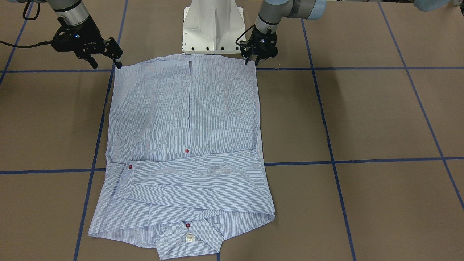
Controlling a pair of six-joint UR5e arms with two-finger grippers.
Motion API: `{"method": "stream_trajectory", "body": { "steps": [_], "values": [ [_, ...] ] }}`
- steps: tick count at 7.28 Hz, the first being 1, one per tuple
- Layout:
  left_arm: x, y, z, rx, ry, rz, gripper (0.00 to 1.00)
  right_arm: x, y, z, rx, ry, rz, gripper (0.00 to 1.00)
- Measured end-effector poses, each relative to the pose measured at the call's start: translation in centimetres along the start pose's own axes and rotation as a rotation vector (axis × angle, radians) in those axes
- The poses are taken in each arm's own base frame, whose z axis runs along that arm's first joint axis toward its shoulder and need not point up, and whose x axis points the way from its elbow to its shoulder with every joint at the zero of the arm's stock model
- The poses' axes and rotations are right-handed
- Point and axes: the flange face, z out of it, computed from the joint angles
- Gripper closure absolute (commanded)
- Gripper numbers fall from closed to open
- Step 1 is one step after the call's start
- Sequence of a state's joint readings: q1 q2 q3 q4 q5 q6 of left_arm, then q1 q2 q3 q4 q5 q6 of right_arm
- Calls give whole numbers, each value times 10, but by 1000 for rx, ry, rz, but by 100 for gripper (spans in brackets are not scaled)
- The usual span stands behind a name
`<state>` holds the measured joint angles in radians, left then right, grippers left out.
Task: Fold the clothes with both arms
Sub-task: 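Position both grippers at the hem corners nearest the robot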
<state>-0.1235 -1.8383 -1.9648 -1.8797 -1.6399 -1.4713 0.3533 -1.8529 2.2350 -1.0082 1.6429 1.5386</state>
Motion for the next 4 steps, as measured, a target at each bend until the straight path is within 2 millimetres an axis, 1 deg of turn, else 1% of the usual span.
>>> {"method": "stream_trajectory", "body": {
  "steps": [3, 4],
  "values": [
    [-2, -1, 1, 2, -5, 1, 52, 0, 0, 0, -1, 0, 0, 0],
    [-2, -1, 1, 1, -6, 2, 59, 0, 0, 0, -1, 0, 0, 0]
  ]
}}
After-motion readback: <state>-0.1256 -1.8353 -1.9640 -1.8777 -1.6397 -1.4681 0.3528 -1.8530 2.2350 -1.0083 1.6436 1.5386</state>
